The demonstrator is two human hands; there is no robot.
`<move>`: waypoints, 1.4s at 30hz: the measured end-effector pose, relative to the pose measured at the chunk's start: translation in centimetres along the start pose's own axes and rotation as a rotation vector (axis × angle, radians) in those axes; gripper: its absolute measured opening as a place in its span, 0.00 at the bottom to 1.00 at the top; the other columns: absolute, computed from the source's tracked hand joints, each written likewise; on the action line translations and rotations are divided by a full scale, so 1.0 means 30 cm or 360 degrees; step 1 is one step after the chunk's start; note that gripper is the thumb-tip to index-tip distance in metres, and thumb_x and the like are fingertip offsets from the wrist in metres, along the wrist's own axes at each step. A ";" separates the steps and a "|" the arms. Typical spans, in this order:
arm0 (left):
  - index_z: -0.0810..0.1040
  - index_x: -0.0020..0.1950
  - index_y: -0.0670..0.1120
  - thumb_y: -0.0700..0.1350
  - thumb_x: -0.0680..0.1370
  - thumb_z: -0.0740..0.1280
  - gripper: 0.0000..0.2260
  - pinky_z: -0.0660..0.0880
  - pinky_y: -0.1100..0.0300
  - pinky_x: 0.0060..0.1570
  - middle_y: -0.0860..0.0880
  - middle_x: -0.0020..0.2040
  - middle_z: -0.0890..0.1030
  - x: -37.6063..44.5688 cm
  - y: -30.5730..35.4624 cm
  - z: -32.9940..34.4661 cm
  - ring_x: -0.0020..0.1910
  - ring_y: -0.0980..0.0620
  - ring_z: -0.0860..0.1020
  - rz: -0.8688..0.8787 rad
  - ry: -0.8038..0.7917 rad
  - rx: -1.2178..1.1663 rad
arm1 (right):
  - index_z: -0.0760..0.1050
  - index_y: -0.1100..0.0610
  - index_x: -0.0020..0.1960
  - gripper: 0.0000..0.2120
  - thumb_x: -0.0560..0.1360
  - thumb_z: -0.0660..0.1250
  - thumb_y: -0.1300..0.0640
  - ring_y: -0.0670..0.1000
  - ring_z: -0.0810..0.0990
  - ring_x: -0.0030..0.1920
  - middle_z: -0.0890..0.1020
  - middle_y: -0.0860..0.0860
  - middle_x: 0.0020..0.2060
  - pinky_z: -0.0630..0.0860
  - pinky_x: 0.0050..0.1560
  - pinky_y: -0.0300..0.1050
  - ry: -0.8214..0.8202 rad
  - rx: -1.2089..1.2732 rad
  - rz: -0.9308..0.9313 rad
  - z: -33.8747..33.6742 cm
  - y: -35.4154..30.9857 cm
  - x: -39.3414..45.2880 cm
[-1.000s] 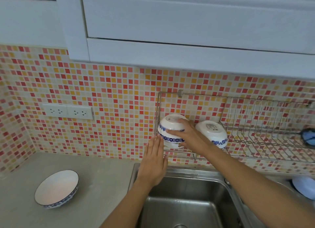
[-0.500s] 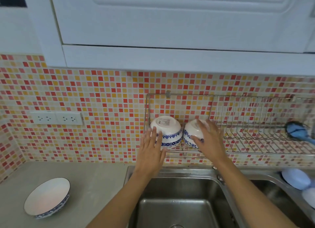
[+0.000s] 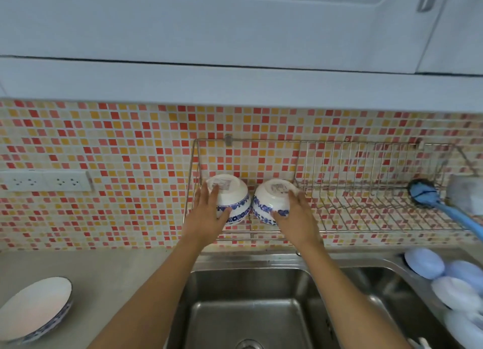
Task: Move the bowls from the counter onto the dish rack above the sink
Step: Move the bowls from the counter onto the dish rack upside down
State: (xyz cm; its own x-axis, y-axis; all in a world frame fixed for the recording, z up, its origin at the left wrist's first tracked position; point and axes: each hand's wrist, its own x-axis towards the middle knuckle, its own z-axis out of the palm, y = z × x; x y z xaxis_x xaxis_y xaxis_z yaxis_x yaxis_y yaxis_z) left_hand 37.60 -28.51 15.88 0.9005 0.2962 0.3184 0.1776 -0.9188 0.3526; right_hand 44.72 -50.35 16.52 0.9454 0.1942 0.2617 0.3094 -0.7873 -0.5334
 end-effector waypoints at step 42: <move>0.49 0.76 0.40 0.50 0.81 0.56 0.28 0.50 0.53 0.73 0.41 0.77 0.52 -0.728 -1.538 -0.144 0.76 0.45 0.52 -0.1387 -0.0149 -0.0567 | 0.60 0.53 0.74 0.28 0.78 0.64 0.48 0.56 0.72 0.67 0.72 0.52 0.69 0.71 0.65 0.54 -0.1562 0.0693 0.0304 1.292 -1.089 -0.648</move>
State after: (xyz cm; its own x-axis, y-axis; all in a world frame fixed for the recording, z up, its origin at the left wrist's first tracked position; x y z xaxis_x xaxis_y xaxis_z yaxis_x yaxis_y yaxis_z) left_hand 8.03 8.52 -3.54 0.5385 0.8045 -0.2503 0.6851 -0.2451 0.6860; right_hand 20.20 -5.71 -2.32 0.5916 0.6255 -0.5087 -0.0240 -0.6170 -0.7866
